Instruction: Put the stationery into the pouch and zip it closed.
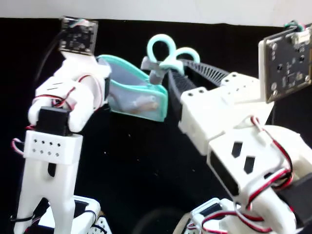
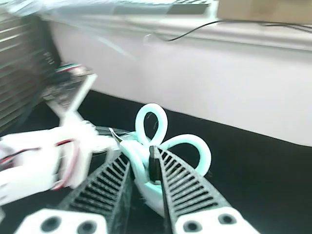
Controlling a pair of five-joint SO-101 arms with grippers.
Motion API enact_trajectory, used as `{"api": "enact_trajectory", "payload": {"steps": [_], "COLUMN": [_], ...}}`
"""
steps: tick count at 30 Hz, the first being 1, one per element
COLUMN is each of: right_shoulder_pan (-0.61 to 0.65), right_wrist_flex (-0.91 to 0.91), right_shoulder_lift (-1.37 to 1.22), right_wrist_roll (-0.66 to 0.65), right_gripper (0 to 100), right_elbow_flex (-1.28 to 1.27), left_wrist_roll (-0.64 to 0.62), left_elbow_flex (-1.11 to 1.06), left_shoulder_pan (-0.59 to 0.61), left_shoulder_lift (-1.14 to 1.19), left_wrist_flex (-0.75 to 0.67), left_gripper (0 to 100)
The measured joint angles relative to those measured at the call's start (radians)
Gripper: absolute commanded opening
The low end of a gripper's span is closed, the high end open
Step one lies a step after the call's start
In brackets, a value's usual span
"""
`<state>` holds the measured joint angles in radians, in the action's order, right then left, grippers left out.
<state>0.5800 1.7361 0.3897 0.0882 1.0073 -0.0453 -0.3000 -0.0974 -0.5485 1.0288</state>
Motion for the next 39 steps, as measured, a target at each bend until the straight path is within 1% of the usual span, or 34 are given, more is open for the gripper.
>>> {"api": "enact_trajectory", "payload": {"steps": [3, 6, 10, 15, 23, 31, 34, 39], "right_shoulder_pan": [0.061, 0.080, 0.084, 0.084, 0.091, 0.091, 0.091, 0.091], "right_wrist_flex": [0.002, 0.002, 0.002, 0.002, 0.002, -0.029, -0.055, -0.069], "right_shoulder_lift": [0.000, 0.000, 0.002, 0.002, 0.002, -0.014, -0.055, -0.127], "right_wrist_roll": [0.000, 0.000, 0.000, 0.000, 0.000, 0.000, 0.000, 0.000], "right_gripper": [0.7, 0.7, 0.7, 0.7, 0.7, 0.7, 0.7, 0.7], "right_elbow_flex": [0.002, 0.002, 0.002, 0.003, 0.011, 0.012, 0.012, 0.061], "left_wrist_roll": [0.000, 0.000, -0.003, -0.002, -0.002, -0.002, -0.002, -0.002], "left_elbow_flex": [0.000, 0.000, 0.003, 0.071, 0.287, 0.400, 0.427, 0.413], "left_shoulder_pan": [-0.009, -0.009, -0.011, -0.011, -0.014, -0.014, 0.032, 0.209], "left_shoulder_lift": [0.003, 0.003, 0.006, 0.011, 0.011, 0.011, 0.011, 0.011], "left_wrist_flex": [-0.014, -0.014, -0.015, -0.005, 0.227, 0.420, 0.471, 0.488], "left_gripper": [10, 16, 16, 16, 16, 16, 16, 16]}}
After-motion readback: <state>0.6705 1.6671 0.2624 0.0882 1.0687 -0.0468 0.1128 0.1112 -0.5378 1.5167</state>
